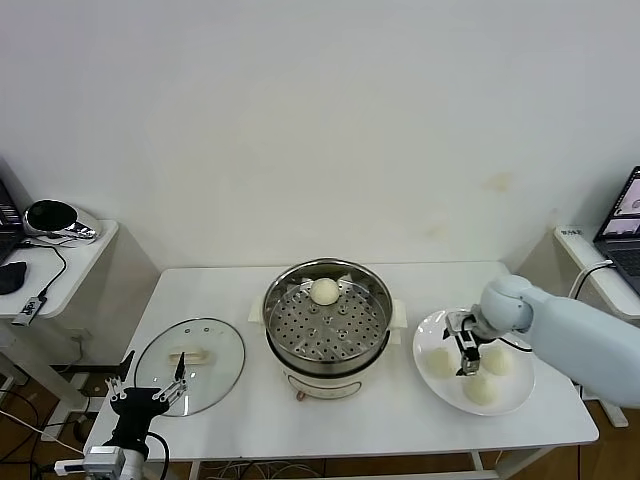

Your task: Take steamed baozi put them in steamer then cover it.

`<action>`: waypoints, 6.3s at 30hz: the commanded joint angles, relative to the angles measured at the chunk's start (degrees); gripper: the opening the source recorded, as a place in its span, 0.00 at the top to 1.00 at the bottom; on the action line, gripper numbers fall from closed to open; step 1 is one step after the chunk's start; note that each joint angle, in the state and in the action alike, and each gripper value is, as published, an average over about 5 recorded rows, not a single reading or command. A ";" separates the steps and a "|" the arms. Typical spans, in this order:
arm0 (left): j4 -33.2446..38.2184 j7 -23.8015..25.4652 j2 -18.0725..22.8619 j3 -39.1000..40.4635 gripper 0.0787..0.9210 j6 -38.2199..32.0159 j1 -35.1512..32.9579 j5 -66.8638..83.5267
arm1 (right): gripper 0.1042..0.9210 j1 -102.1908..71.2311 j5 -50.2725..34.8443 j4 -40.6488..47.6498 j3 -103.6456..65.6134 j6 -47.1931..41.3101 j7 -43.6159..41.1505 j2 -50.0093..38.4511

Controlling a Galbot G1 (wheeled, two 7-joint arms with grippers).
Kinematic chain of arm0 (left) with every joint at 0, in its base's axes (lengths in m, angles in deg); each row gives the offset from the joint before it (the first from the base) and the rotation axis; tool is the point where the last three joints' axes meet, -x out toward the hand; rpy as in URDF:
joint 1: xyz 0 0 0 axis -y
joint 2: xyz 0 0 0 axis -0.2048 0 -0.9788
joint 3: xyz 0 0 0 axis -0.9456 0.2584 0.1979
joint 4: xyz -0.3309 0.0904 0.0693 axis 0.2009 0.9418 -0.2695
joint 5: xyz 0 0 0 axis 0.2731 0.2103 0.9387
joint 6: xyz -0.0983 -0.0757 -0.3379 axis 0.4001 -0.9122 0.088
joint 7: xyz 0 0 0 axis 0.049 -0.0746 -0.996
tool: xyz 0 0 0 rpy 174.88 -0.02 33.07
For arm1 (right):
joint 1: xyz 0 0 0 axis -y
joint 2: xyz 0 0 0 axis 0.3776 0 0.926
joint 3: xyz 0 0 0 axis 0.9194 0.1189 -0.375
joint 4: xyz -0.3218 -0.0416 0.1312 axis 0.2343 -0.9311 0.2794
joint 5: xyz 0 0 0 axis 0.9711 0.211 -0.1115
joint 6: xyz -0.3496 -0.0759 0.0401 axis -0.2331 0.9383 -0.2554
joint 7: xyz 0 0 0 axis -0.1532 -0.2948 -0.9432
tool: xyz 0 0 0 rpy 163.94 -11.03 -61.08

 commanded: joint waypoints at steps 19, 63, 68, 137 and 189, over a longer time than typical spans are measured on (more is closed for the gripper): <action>0.07 -0.05 0.26 0.32 0.12 -0.10 0.18 -0.19 | 0.35 2.58 -1.44 1.62 -0.28 -0.05 -1.17 1.44; 1.86 -0.09 0.42 -0.07 0.12 0.02 1.02 0.97 | 0.33 28.97 -37.60 10.95 21.70 -22.08 8.75 42.52; 2.01 -0.12 0.50 -0.18 0.12 -0.13 0.74 1.05 | 0.33 27.29 -36.76 13.46 21.74 -22.60 8.64 45.26; 0.90 0.15 -0.52 0.36 0.12 0.28 -0.15 -0.07 | 0.12 -2.22 1.85 -15.63 -4.79 0.88 -10.70 -17.58; -0.09 0.09 0.40 0.23 0.12 -0.06 -0.40 -0.37 | 0.46 5.18 -0.60 -6.15 -3.88 0.38 -10.70 -8.75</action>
